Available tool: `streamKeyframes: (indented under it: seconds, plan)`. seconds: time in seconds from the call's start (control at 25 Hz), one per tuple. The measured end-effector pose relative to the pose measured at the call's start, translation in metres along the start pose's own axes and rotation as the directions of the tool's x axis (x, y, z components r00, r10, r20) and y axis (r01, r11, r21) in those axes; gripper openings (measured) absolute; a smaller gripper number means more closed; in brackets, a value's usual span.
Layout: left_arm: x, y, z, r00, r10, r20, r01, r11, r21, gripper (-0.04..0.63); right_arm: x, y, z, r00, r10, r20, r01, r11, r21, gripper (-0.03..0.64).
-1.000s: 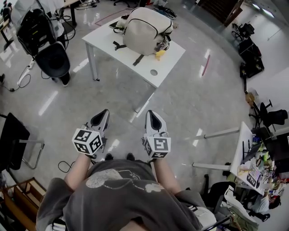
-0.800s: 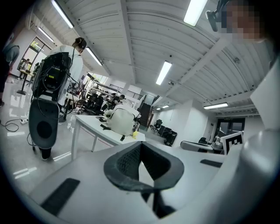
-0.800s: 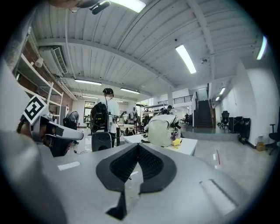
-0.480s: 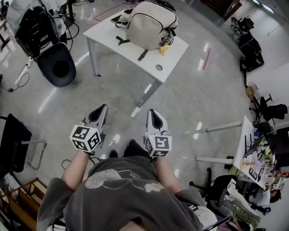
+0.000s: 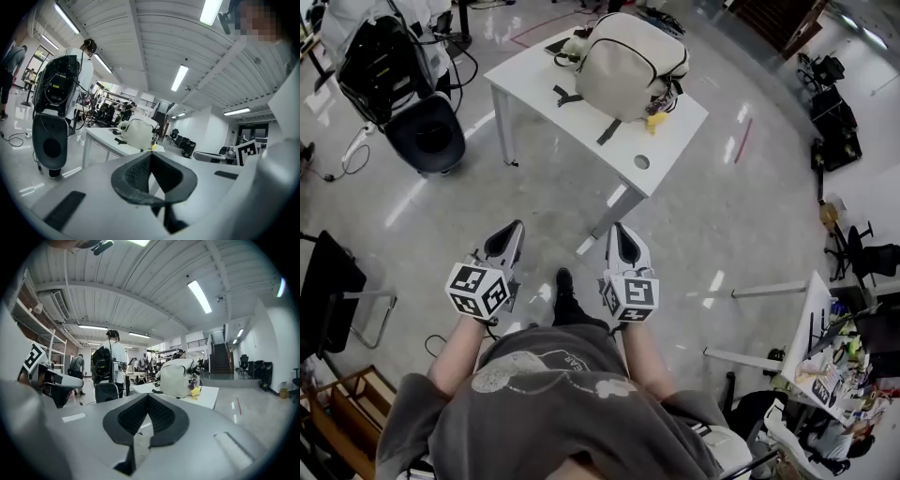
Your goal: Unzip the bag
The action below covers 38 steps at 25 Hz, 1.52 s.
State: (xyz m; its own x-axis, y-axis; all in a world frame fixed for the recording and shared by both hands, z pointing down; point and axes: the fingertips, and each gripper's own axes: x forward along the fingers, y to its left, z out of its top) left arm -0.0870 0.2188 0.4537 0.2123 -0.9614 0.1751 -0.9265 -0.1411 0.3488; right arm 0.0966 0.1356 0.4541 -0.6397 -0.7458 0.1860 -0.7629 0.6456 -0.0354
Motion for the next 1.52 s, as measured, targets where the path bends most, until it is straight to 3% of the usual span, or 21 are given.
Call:
streamKeyframes:
  seconds: [0.44,1.04,1.52]
  plan:
    - [0.092,0.034,0.032,0.998,0.065,0.012,-0.065,0.998,0.002,0.006,0.107,-0.058,0.019,0.998,0.056,0.002,-0.056,0.998,0.022,0.000]
    - [0.201,0.062,0.045,0.990,0.142,0.000,-0.142,0.990,0.003,0.006,0.208,-0.134,0.017,0.994,0.108,-0.007,-0.107,0.992,0.073,0.000]
    - [0.244,0.055,0.056,0.992,0.129,-0.003,-0.129,0.991,0.039,0.006,0.229,-0.176,0.017,0.997,0.081,-0.008,-0.080,0.991,0.108,0.000]
